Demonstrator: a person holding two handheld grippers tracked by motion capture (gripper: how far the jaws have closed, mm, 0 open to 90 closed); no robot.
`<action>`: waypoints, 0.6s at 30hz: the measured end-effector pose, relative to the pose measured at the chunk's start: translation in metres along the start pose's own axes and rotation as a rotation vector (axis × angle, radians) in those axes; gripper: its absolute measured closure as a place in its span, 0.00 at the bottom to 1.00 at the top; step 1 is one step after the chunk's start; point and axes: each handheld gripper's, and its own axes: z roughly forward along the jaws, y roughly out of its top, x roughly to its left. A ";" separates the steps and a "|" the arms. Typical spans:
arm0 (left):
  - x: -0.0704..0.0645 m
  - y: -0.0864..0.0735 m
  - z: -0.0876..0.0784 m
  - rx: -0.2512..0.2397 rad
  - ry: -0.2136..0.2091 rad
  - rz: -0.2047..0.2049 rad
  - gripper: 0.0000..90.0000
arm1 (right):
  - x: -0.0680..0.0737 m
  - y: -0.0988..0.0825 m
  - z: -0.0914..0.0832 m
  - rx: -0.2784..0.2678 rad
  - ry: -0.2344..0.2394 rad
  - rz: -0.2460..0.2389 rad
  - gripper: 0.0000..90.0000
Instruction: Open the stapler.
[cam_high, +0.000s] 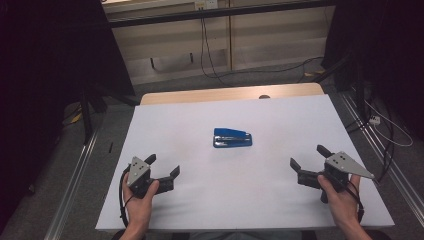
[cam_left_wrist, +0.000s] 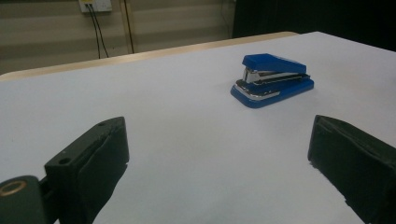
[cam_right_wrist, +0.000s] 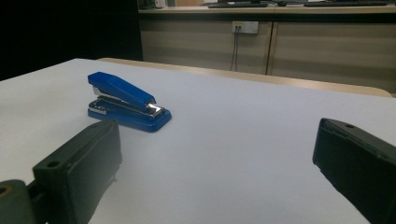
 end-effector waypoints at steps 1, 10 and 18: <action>0.000 0.000 0.000 0.001 0.000 -0.001 0.06 | 0.001 0.000 0.000 -0.003 0.003 0.002 0.01; 0.002 -0.001 0.000 0.012 -0.007 -0.019 0.06 | 0.008 0.000 0.009 0.017 0.054 0.005 0.01; -0.003 0.002 -0.004 0.003 -0.023 0.008 0.06 | 0.014 -0.001 0.015 0.021 0.056 -0.032 0.00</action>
